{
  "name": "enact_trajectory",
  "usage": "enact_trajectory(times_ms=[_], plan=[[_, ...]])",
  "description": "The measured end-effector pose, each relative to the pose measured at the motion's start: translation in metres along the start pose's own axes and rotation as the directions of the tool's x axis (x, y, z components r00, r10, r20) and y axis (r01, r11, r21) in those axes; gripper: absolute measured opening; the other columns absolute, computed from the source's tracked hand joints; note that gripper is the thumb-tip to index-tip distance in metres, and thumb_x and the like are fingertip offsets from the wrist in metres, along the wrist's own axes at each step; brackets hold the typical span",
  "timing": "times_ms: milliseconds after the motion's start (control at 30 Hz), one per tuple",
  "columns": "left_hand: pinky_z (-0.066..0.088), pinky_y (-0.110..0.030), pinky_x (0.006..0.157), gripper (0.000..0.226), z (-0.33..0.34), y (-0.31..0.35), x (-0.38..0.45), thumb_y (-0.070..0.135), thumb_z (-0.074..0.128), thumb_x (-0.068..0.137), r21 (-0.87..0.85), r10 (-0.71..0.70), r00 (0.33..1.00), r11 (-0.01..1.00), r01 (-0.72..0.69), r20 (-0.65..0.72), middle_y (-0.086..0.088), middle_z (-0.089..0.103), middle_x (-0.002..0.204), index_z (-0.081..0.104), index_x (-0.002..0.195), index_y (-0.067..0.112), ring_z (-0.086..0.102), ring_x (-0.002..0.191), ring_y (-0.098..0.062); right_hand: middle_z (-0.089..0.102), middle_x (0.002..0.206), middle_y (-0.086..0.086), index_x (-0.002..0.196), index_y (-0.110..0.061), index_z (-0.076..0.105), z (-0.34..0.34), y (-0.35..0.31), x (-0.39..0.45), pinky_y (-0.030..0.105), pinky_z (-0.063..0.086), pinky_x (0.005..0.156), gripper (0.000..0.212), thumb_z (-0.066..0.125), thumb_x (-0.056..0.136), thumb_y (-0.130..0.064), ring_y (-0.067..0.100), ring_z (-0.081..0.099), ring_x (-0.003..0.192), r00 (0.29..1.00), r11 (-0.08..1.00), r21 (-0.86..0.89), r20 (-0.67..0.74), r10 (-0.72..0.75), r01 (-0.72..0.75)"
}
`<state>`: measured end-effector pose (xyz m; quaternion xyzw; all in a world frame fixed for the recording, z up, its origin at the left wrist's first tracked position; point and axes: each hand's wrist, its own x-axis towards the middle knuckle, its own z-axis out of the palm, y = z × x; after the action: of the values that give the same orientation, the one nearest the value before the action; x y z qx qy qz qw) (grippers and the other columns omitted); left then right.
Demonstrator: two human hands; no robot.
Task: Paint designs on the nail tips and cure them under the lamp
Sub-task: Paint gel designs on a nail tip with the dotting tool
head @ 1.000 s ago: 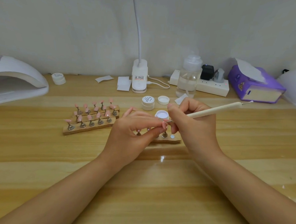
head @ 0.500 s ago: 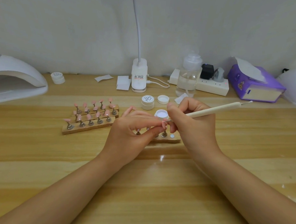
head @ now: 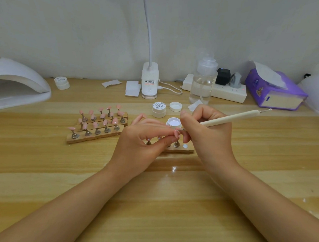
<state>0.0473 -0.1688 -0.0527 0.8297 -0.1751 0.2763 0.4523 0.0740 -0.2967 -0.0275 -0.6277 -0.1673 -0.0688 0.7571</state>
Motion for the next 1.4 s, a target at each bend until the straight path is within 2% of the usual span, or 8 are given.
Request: enact_trajectory(times_ms=[500,800,900,1033,1133,1200,1300,1400], plan=[[0.028,-0.044,0.109,0.028,0.000,0.002,0.000,0.024,0.067,0.073,0.012,-0.005,1.000,1.000,0.005,0.008,0.031,0.060,0.093,0.061,0.098,0.036,0.057,0.082,0.011,0.046,0.034,-0.002,0.048,-0.009,0.039,-0.001,0.003,0.001,0.013,0.038,0.039,0.038,0.058,0.078,0.004,0.006,0.045,0.032,1.000,1.000,0.001,-0.006,-0.006,0.006],[0.027,-0.040,0.109,0.028,-0.001,0.002,0.000,0.025,0.067,0.073,0.012,-0.001,1.000,1.000,0.000,0.015,0.026,0.060,0.101,0.060,0.098,0.036,0.057,0.082,0.010,0.046,0.035,-0.003,0.048,-0.009,0.039,-0.002,0.005,0.001,0.012,0.037,0.039,0.038,0.057,0.078,0.005,0.005,0.045,0.032,1.000,1.000,-0.004,-0.006,-0.017,0.017],[0.027,-0.043,0.109,0.017,0.000,0.002,0.000,0.024,0.068,0.073,0.000,-0.006,1.000,1.000,0.006,0.019,0.026,0.062,0.097,0.069,0.086,0.034,0.057,0.081,0.010,0.045,0.033,-0.006,0.043,-0.017,0.042,-0.003,0.006,0.003,0.015,0.040,0.040,0.044,0.059,0.078,0.003,0.005,0.046,0.032,1.000,1.000,-0.003,-0.021,-0.017,0.017],[0.029,-0.052,0.106,0.018,0.000,0.002,0.000,0.026,0.069,0.074,-0.017,-0.013,1.000,1.000,0.013,-0.007,0.019,0.067,0.088,0.069,0.091,0.025,0.058,0.080,0.008,0.044,0.034,-0.007,0.049,-0.015,0.042,-0.006,0.006,0.007,0.036,0.055,0.063,0.041,0.066,0.082,-0.011,0.004,0.048,0.035,0.997,0.999,0.039,-0.078,-0.005,0.008],[0.029,-0.053,0.105,0.019,0.000,0.004,0.000,0.026,0.067,0.073,-0.027,-0.019,1.000,0.999,0.019,-0.014,0.016,0.068,0.088,0.070,0.091,0.024,0.058,0.080,0.007,0.045,0.036,-0.007,0.048,-0.019,0.043,-0.011,0.007,0.013,0.041,0.054,0.071,0.041,0.071,0.079,-0.023,0.003,0.048,0.038,0.989,0.999,0.031,-0.147,-0.006,0.010],[0.029,-0.052,0.106,0.018,0.000,0.004,-0.001,0.026,0.068,0.074,-0.033,-0.025,1.000,0.999,0.025,-0.015,0.016,0.069,0.087,0.069,0.092,0.023,0.059,0.081,0.006,0.045,0.037,-0.008,0.046,-0.022,0.043,-0.013,0.009,0.016,0.035,0.054,0.067,0.042,0.072,0.077,-0.025,0.003,0.047,0.039,0.979,0.999,0.037,-0.203,0.021,-0.013],[0.028,-0.049,0.108,0.019,0.000,0.004,-0.001,0.027,0.067,0.073,-0.047,-0.037,0.999,0.998,0.035,-0.028,0.016,0.070,0.083,0.069,0.092,0.024,0.061,0.081,0.001,0.045,0.040,-0.009,0.053,-0.017,0.044,-0.017,0.015,0.020,0.020,0.051,0.053,0.038,0.073,0.076,-0.025,0.003,0.045,0.040,0.964,0.998,0.044,-0.260,0.054,-0.044],[0.026,-0.046,0.109,0.018,0.000,0.005,0.000,0.029,0.065,0.073,-0.050,-0.043,0.998,0.998,0.042,-0.035,0.016,0.067,0.093,0.070,0.090,0.025,0.061,0.083,0.001,0.048,0.041,-0.009,0.057,-0.015,0.046,-0.018,0.020,0.024,0.017,0.048,0.049,0.034,0.073,0.076,-0.025,0.003,0.046,0.041,0.961,0.998,0.028,-0.267,0.069,-0.063]])
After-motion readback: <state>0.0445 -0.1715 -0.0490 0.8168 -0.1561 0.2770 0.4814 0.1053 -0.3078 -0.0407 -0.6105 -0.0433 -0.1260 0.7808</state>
